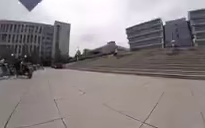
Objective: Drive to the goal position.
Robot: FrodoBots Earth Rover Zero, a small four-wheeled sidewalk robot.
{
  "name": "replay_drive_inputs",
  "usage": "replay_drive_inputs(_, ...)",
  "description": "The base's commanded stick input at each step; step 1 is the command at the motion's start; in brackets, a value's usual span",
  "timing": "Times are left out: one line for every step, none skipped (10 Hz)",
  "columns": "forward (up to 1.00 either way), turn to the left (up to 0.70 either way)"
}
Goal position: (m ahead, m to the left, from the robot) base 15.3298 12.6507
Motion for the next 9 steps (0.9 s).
replay_drive_inputs(0.70, 0.14)
replay_drive_inputs(0.70, 0.02)
replay_drive_inputs(0.70, 0.02)
replay_drive_inputs(0.70, 0.02)
replay_drive_inputs(0.70, 0.02)
replay_drive_inputs(0.70, 0.02)
replay_drive_inputs(0.70, 0.02)
replay_drive_inputs(0.70, 0.02)
replay_drive_inputs(0.70, 0.02)
